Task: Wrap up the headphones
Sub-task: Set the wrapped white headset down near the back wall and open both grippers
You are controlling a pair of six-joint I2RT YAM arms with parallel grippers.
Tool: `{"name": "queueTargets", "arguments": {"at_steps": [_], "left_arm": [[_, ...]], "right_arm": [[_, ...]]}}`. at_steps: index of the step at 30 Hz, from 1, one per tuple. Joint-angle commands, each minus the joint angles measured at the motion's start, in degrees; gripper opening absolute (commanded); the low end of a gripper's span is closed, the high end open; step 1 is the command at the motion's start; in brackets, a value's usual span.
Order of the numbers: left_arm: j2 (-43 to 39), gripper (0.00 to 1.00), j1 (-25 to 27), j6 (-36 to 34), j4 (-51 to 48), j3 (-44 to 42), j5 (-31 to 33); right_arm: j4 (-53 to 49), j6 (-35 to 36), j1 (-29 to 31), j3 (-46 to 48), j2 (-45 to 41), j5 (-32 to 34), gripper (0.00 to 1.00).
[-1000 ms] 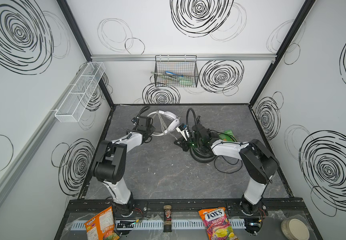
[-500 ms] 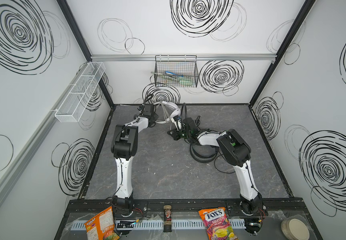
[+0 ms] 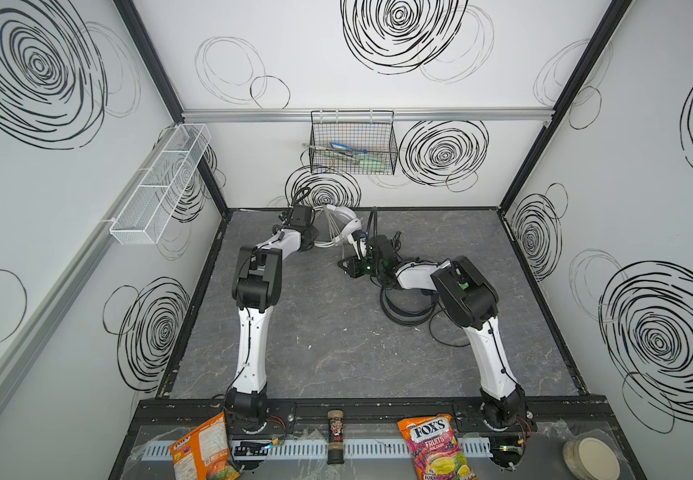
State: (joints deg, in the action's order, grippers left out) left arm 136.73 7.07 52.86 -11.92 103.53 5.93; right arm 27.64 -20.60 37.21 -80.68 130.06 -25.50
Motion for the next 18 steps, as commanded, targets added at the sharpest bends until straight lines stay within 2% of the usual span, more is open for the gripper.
{"name": "queueTargets", "arguments": {"at_steps": [1,3,8,15,18], "left_arm": [[1.47,0.14,-1.61,3.04,4.21,3.78,4.52],[2.08,0.19,-1.71,3.69,3.30,5.05,4.38],[2.84,0.47,-1.45,3.37,1.84,8.44,5.25],[2.27,0.65,-1.27,3.40,-0.15,9.05,5.89],[0.77,0.78,-1.40,3.22,-0.31,6.90,5.78]], "right_arm": [[2.71,-1.59,1.12,0.20,0.37,-3.47,0.19],[2.84,-2.21,1.02,0.02,0.46,-3.31,0.21],[1.84,-2.95,0.67,-1.31,0.55,-2.19,0.25],[-0.31,-2.02,0.32,-1.06,-1.08,-1.09,0.26],[-1.96,-1.08,0.39,-1.16,-2.27,-0.05,0.26]]}}
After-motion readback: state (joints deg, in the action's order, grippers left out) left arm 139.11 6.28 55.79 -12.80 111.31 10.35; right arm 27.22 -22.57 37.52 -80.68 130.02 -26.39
